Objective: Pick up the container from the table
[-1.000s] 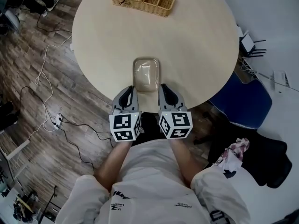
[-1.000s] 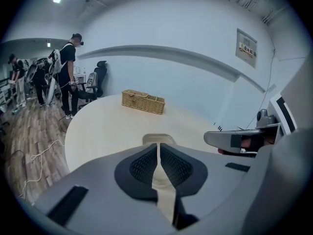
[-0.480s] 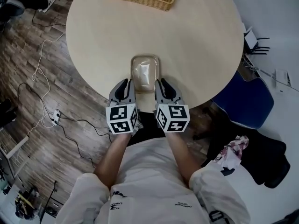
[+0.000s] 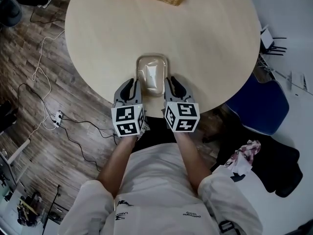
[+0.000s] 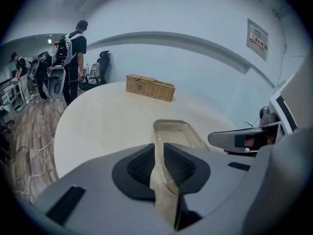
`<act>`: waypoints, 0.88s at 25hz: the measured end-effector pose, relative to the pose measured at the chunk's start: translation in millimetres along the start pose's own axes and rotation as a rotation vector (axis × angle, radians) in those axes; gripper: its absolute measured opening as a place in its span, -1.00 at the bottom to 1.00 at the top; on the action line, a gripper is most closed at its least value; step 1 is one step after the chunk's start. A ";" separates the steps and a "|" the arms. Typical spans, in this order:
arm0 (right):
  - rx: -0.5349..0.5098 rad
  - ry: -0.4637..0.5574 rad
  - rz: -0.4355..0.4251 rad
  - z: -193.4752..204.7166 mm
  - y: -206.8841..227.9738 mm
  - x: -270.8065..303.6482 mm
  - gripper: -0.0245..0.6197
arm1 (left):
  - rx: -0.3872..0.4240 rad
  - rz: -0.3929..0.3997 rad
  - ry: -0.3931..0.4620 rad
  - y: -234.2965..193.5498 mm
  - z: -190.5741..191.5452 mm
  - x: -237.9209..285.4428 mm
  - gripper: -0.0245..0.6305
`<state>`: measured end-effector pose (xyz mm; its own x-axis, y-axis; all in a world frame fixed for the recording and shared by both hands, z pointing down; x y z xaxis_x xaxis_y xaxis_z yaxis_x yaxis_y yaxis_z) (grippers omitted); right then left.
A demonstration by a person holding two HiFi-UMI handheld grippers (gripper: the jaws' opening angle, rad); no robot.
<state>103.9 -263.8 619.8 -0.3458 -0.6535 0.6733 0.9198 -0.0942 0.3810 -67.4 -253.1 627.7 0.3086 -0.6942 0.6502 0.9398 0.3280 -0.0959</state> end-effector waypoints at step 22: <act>0.052 -0.070 -0.026 7.9 4.9 18.1 -0.68 | -0.090 0.051 -0.021 -4.6 8.2 20.7 -0.78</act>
<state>100.6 -270.1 638.8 -0.3835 -0.5973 0.7044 0.9000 -0.0705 0.4301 -66.5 -263.8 647.7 0.3545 -0.6638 0.6585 0.9324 0.3036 -0.1959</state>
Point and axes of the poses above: the fingertips, and each gripper's own axes: x forward along the fingers, y to its right, z out of its underside, the point moved 7 cm from there along -x, backward along the fingers, and after that the axes turned 10 degrees about x, right-handed, at the moved point
